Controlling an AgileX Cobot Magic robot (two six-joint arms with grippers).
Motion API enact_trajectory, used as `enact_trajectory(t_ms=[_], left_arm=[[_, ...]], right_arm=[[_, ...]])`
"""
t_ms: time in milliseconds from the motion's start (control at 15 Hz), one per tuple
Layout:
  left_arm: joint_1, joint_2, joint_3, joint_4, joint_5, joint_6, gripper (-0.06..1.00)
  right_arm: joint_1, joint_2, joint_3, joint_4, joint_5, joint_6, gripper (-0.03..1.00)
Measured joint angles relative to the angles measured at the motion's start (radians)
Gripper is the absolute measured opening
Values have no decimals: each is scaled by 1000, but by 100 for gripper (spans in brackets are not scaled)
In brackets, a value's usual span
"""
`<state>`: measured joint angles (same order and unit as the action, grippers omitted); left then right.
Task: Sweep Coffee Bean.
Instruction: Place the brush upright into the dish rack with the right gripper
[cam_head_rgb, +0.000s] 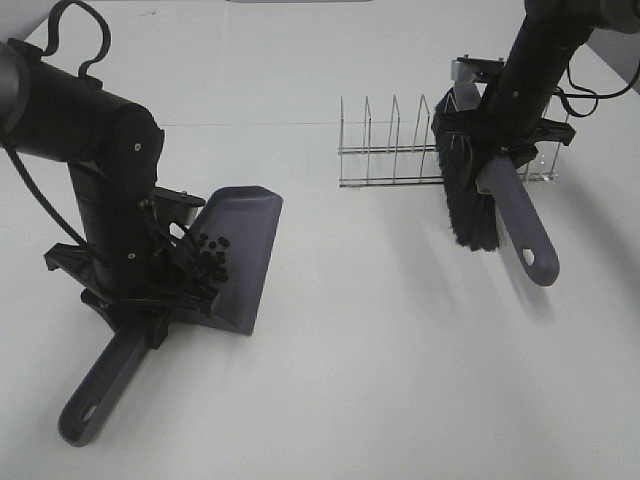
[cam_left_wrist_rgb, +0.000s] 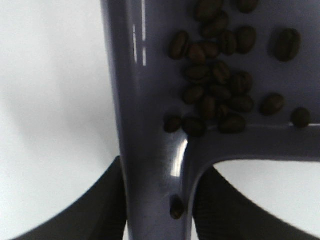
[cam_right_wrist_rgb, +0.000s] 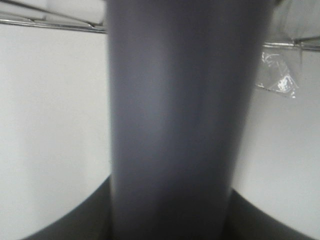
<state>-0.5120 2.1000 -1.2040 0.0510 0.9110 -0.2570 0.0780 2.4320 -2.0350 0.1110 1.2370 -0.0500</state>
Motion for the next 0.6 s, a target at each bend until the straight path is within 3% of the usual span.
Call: enact_trajectory(t_ms=[600], left_arm=[[0, 1, 0, -23, 13, 0, 34]], right_arm=[[0, 14, -17, 15, -5, 7, 33]])
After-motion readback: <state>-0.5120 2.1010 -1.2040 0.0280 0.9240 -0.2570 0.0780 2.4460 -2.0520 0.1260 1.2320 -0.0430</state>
